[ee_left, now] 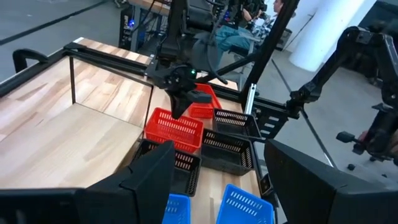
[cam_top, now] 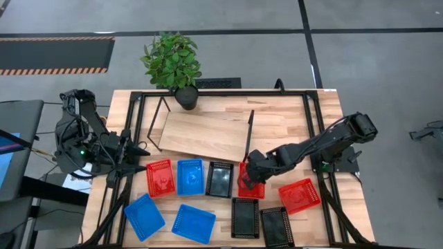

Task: Stack baskets on shelf by color
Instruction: Put the center red basket on the shelf

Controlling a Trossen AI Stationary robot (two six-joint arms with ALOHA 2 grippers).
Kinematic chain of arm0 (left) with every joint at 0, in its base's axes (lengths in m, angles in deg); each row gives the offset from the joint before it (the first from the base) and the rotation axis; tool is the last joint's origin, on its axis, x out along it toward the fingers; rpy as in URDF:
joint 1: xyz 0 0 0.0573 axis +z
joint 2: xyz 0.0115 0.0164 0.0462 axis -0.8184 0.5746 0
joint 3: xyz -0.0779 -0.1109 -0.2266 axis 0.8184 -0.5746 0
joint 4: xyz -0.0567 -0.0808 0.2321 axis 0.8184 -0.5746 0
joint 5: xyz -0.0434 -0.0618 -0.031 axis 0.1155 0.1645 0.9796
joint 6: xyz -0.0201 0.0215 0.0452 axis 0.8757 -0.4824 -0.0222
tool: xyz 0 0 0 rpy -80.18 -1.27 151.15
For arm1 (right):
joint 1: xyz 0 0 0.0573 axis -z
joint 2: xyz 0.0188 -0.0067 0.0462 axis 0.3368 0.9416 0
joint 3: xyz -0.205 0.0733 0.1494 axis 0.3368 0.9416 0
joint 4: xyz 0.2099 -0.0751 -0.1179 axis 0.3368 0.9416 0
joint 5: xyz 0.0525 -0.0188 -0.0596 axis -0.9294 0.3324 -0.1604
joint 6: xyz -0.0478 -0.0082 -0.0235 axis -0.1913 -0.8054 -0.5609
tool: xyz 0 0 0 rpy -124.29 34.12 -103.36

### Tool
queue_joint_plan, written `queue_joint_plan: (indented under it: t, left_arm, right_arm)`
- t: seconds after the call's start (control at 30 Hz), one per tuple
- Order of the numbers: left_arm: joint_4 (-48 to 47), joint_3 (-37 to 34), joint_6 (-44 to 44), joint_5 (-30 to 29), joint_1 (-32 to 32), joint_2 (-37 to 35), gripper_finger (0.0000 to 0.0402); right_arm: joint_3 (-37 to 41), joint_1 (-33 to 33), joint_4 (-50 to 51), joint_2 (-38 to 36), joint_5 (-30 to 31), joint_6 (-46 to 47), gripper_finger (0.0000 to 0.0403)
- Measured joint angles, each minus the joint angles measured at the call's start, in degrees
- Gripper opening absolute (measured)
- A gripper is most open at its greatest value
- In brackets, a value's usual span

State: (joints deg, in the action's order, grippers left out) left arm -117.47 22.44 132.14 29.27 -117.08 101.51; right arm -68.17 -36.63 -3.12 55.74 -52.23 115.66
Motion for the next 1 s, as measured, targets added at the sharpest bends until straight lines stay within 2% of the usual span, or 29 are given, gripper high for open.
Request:
queue_joint_plan:
  t: [0.1, 0.23, 0.33, 0.43, 0.5, 0.67, 0.83, 1.0]
  left_arm:
    - [-0.1, 0.0, 0.1, 1.3, 0.0, 0.0, 0.0237]
    - [-0.7, 0.0, 0.1, 3.4, 0.0, 0.1, 0.0237]
    - [-0.9, 0.0, 0.1, 4.2, 0.0, 0.4, 0.0237]
    - [-1.3, 0.0, 0.1, 4.4, 0.0, 0.4, 0.0237]
    - [-1.6, 0.0, 0.1, 4.4, 0.0, 0.4, 0.0237]
    - [-2.1, 0.0, 0.1, 4.2, 0.0, 0.4, 0.0237]
    - [-2.2, 0.0, 0.1, 4.3, 0.0, 0.4, 0.0237]
    - [-2.5, 0.0, 0.1, 4.4, 0.0, 0.3, 0.0237]
  right_arm:
    - [0.0, 0.1, -0.1, -1.2, -3.9, 0.8, 0.0102]
    - [0.0, -0.5, 3.3, -2.4, -6.3, 5.6, 0.0172]
    - [0.0, -1.6, 10.1, -2.7, -5.7, 10.6, 0.0224]
    - [0.0, -2.7, 16.2, -2.0, -3.1, 15.5, 0.0253]
    - [0.2, -3.1, 17.8, -1.6, -1.6, 17.2, 0.0258]
    - [0.1, -3.3, 14.2, -0.7, 3.0, 19.0, 0.0260]
    - [0.3, -3.2, 14.7, 0.4, 4.4, 20.5, 0.0260]
    - [0.5, -3.2, 13.4, 4.8, 4.6, 21.5, 0.0260]
